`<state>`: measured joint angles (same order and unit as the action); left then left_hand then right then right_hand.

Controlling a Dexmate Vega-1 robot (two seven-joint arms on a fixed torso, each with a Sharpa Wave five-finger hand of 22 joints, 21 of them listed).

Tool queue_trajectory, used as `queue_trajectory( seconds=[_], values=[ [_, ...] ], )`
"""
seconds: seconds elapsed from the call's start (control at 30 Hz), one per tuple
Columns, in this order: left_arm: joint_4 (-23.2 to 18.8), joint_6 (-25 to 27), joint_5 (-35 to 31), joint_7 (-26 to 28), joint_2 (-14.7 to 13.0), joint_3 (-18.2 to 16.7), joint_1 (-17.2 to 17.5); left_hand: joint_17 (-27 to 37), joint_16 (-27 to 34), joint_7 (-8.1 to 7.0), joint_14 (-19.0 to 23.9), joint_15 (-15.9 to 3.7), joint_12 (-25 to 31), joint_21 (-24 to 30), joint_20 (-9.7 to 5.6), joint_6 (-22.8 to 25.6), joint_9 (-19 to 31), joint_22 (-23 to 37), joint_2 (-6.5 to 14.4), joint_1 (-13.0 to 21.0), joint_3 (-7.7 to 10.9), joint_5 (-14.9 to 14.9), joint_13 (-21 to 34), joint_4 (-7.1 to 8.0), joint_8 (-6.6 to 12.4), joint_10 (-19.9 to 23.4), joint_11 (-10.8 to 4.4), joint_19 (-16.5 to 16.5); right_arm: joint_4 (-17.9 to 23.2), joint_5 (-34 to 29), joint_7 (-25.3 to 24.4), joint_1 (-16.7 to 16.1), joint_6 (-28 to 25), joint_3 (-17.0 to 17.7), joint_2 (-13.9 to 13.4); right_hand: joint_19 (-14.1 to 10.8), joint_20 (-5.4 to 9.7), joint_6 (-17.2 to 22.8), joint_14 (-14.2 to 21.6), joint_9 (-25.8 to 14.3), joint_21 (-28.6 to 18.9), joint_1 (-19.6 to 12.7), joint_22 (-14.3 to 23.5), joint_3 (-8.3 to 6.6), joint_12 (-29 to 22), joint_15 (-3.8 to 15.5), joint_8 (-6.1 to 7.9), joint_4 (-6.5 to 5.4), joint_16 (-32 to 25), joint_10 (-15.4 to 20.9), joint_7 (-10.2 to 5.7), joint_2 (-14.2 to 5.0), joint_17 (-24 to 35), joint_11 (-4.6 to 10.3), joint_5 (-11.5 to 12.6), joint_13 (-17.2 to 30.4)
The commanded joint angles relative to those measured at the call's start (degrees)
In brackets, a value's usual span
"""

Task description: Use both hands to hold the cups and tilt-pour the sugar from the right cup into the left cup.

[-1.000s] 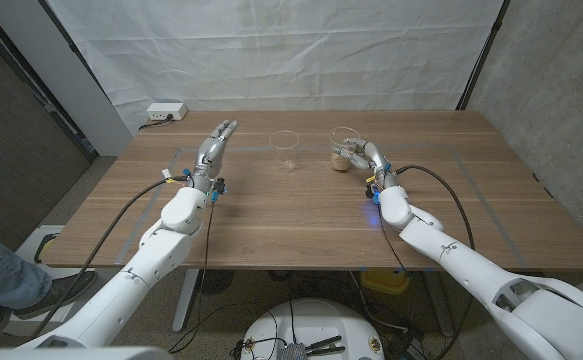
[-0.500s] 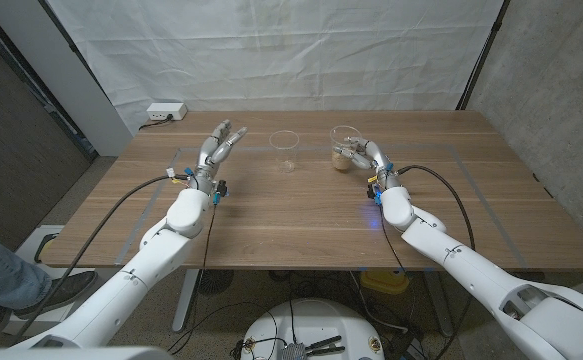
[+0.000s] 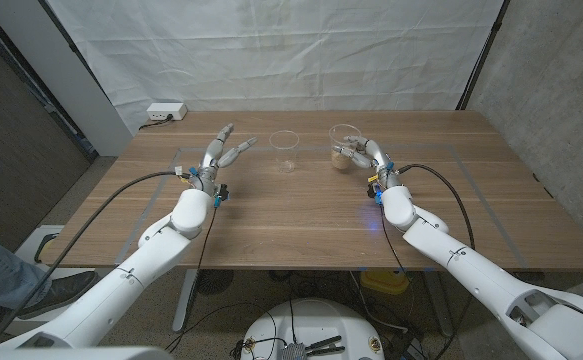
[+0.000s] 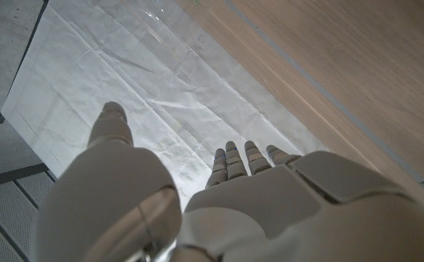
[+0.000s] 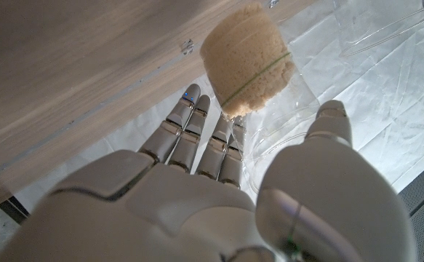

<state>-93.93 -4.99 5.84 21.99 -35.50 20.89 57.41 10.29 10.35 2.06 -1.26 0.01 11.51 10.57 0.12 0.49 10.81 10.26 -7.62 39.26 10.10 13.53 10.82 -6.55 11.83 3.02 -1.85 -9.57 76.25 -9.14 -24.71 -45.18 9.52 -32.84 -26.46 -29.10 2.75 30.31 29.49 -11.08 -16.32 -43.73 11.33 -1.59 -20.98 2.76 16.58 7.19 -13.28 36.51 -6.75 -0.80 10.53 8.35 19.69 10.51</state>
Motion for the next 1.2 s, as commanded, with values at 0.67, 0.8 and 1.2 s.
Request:
queue_trajectory(
  seconds=[0.67, 0.8, 1.2],
  values=[
    [2.4, 8.4, -11.8, -1.6, -0.5, 8.0, -6.3, 0.1, -0.3, -0.22, -3.8, -0.05, -0.6, 0.0, 0.6, -3.1, 0.2, 0.4, -0.6, 0.4, -1.43, 1.0, 0.3, -0.07, -1.09, -2.9, 0.24, -5.6, 3.1, 0.0, -1.5, -2.4, 0.0, 0.9, -0.8, 0.1, 3.86, 0.9, 0.0, -0.1, 0.2, -0.6, 0.3, -0.27, 0.2, 4.89, -0.34, -0.04, 0.6, 0.7, 0.01, -0.53, 0.3, -0.03, -0.5, 0.3],
    [3.2, 8.5, -13.0, -1.2, 0.1, 8.7, -6.9, 0.1, -0.3, -0.21, -4.1, 0.08, -0.6, 0.0, 0.75, -3.6, 0.2, 0.4, -0.7, 0.5, -1.58, 1.0, 0.3, -0.06, -1.19, -3.3, 0.26, -5.8, 3.3, -0.1, -1.6, -2.4, -0.1, 1.0, -0.9, 0.1, 3.9, 1.2, -0.1, -0.1, 0.3, -0.6, 0.3, -0.25, 0.2, 5.0, -0.29, -0.06, 0.7, 0.8, -0.14, -0.56, 0.3, -0.07, -0.6, 0.3],
    [8.1, 6.7, -13.8, -3.0, 2.7, 10.9, -10.1, 0.1, -0.1, -0.26, -4.2, 0.05, -0.4, 0.2, 0.8, -3.6, 0.2, 0.4, -0.6, 0.5, -1.89, 1.2, 0.3, -0.01, -1.02, -3.3, 0.27, -5.9, 2.7, -0.2, -1.6, -2.2, 0.7, 0.9, -0.8, 0.1, 3.95, 1.2, 0.0, -0.1, 0.3, -0.5, 0.3, -0.22, 0.5, 5.05, -0.51, -0.17, 0.8, 0.6, -0.06, -0.71, 0.4, -0.11, -0.9, 0.3]
  ],
)
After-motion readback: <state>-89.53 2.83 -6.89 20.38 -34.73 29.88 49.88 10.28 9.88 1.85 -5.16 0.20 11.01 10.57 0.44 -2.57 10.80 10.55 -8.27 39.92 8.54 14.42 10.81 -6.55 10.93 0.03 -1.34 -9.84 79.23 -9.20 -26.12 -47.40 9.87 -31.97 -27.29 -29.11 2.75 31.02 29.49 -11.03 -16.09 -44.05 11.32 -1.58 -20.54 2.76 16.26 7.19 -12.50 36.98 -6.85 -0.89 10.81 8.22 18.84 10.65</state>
